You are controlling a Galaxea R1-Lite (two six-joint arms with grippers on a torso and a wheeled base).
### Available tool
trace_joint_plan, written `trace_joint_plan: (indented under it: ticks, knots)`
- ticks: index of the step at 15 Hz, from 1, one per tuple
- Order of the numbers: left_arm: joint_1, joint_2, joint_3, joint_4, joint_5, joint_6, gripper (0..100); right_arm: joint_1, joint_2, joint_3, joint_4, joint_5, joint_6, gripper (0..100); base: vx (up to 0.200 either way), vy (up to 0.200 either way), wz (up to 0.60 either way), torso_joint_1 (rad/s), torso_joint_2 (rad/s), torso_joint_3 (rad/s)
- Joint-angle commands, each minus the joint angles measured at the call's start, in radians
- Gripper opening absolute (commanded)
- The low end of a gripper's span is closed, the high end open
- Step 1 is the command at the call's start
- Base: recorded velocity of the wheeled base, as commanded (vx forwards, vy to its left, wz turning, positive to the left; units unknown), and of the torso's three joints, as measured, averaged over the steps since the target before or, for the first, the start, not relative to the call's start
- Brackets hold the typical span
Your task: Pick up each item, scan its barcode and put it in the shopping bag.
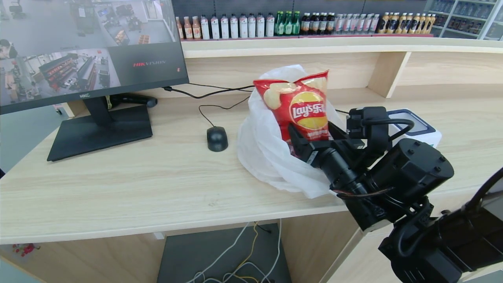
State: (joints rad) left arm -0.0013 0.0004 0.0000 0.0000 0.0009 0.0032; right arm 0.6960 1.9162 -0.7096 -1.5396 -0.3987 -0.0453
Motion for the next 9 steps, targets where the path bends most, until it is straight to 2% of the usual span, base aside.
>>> trace_joint_plan:
  ticks: [1, 9]
  knots:
    - [0.001, 0.000, 0.000, 0.000, 0.001, 0.000, 100, 0.000, 0.001, -0.004, -0.001, 0.000, -0.001, 100, 0.000, 0.000, 0.00, 0.000, 0.00, 0.000]
    - [0.000, 0.000, 0.000, 0.000, -0.001, 0.000, 100, 0.000, -0.019, 0.015, -0.001, 0.001, 0.001, 100, 0.000, 0.000, 0.00, 0.000, 0.00, 0.000]
